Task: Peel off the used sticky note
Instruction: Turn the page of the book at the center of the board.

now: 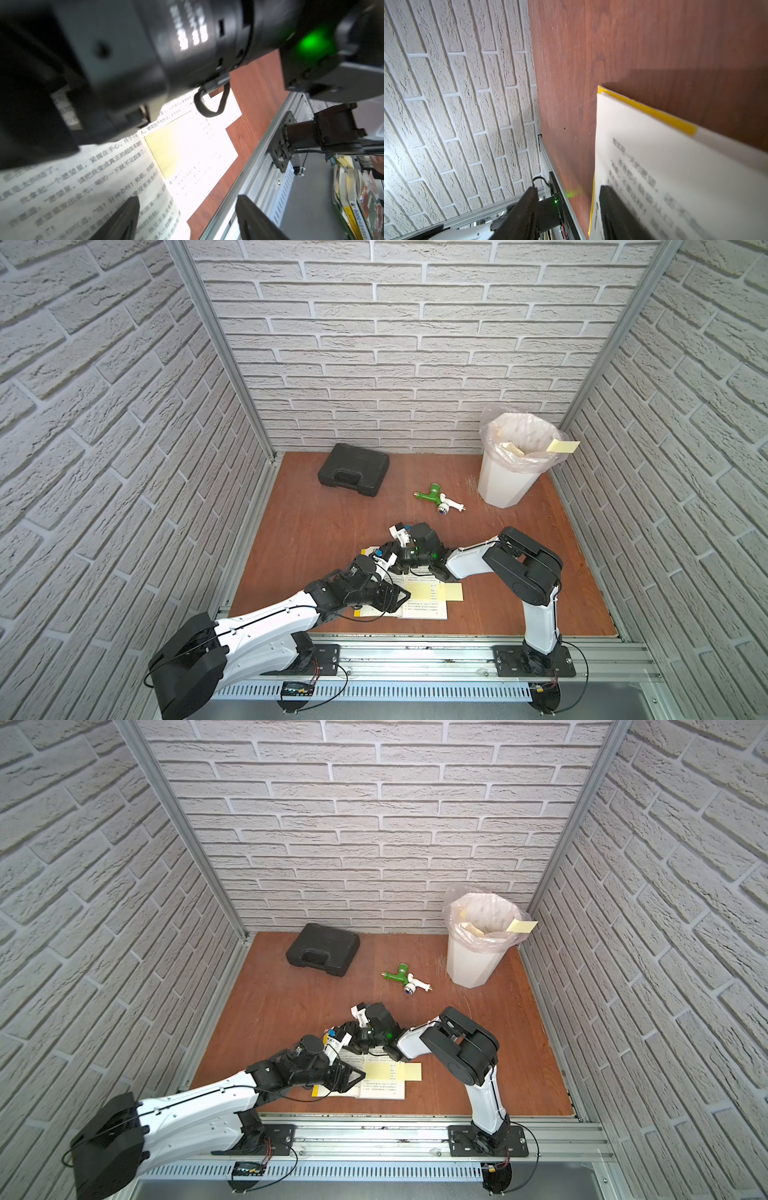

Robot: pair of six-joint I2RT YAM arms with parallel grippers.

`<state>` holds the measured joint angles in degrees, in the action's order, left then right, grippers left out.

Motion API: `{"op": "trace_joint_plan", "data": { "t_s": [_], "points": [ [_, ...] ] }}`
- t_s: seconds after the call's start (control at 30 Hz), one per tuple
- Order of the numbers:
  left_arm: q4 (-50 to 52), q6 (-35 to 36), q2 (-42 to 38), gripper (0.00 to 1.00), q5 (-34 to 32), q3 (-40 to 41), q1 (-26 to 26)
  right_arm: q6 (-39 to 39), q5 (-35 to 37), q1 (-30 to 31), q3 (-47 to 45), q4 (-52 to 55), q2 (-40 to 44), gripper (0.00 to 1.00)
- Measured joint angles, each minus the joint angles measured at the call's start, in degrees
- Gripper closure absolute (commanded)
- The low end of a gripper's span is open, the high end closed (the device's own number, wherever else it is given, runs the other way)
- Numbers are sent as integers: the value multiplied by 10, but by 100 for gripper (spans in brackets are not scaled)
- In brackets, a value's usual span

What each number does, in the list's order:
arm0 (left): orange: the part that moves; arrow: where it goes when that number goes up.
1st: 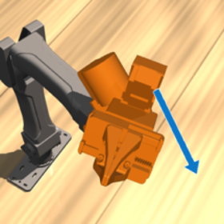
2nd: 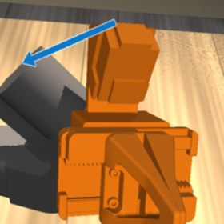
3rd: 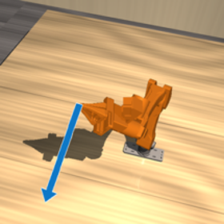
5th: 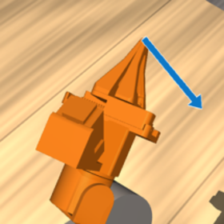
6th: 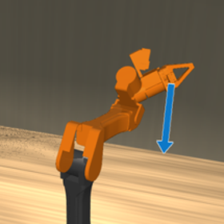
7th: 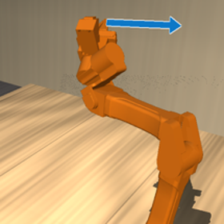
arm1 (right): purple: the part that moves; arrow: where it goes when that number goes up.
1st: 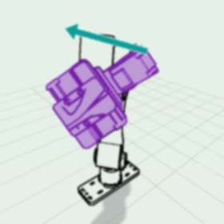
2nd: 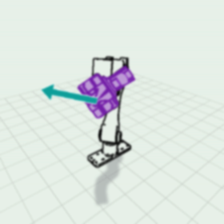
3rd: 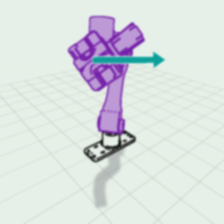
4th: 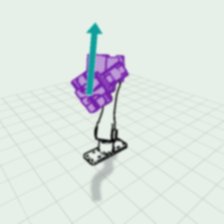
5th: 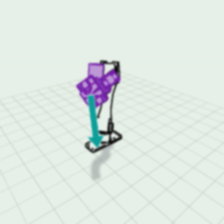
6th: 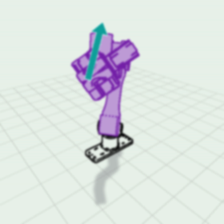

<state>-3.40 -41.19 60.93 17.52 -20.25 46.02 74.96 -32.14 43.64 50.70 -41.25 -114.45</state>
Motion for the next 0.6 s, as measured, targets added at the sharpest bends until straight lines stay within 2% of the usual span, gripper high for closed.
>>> {"op": "trace_joint_plan", "data": {
  "t_s": [0.23, 0.6],
  "points": [
    [-60, 0, 55, 25, -21, 1, 3, -3, 12, -5, 1, 21, 6, 47],
    [-75, 0, 50, 26, -43, 7, 3, -44, 53, -25, 8, 150, 77, 46]
  ]
}}
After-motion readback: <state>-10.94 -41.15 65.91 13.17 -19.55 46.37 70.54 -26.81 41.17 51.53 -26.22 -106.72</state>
